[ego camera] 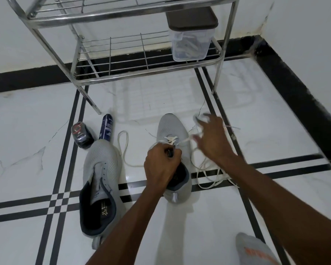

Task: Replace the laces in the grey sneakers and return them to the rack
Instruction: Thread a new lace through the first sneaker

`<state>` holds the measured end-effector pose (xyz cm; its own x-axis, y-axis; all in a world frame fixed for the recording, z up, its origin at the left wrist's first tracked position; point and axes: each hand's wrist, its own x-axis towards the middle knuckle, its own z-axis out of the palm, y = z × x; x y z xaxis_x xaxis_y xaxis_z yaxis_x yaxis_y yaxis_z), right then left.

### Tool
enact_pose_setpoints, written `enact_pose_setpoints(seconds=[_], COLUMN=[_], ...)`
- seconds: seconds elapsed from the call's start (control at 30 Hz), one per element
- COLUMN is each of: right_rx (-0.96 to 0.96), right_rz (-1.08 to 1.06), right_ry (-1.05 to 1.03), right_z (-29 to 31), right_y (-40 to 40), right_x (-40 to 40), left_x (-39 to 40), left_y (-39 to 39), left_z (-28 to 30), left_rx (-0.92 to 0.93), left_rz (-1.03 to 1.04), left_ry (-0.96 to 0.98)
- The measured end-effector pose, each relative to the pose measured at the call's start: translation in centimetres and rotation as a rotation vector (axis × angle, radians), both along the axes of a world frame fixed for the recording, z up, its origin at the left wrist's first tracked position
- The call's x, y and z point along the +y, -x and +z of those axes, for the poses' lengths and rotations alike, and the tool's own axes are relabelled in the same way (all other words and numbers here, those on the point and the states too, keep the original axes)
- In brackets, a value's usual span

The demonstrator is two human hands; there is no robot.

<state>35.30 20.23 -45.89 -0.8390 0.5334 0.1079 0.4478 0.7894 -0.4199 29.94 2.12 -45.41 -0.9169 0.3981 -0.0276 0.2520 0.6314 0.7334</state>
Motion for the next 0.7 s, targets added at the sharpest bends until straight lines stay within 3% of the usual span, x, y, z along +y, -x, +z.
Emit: enact_pose_setpoints(seconds=[0.07, 0.13, 0.2, 0.27, 0.33, 0.47, 0.53, 0.7], right_rx=[-0.159, -0.142, -0.043, 0.085, 0.145, -0.077, -0.153, -0.124], right_rz=[0.190, 0.230, 0.005, -0.370, -0.502, 0.069, 0.236, 0.019], right_ry=[0.038, -0.031, -0.025, 0.069, 0.129, 0.092, 0.058, -0.034], right_z=[-1.0, -1.8, -1.6, -0.8, -0.2, -0.7, -2.3, -2.2], right_y=[0.9, 1.1, 0.9, 0.3, -0.3, 1.0, 1.9, 0.9], right_x=[-3.2, -3.9, -1.7, 2.5, 4.3, -0.3, -2.6, 0.2], left_x=[0.0, -0.1, -0.2, -0.2, -0.4, -0.3, -0.2, -0.2], left_y=[0.0, 0.0, 0.1, 0.0, -0.1, 0.0, 0.0, 0.0], left_z=[0.1, 0.1, 0.0, 0.0, 0.2, 0.1, 0.2, 0.0], left_rx=[-0.004, -0.005, -0.008, -0.015, -0.016, -0.025, -0.017, -0.005], left_rz=[-0.005, -0.001, 0.006, 0.012, 0.018, 0.016, 0.019, 0.013], left_ry=[-0.005, -0.007, 0.012, 0.013, 0.011, -0.001, 0.004, 0.054])
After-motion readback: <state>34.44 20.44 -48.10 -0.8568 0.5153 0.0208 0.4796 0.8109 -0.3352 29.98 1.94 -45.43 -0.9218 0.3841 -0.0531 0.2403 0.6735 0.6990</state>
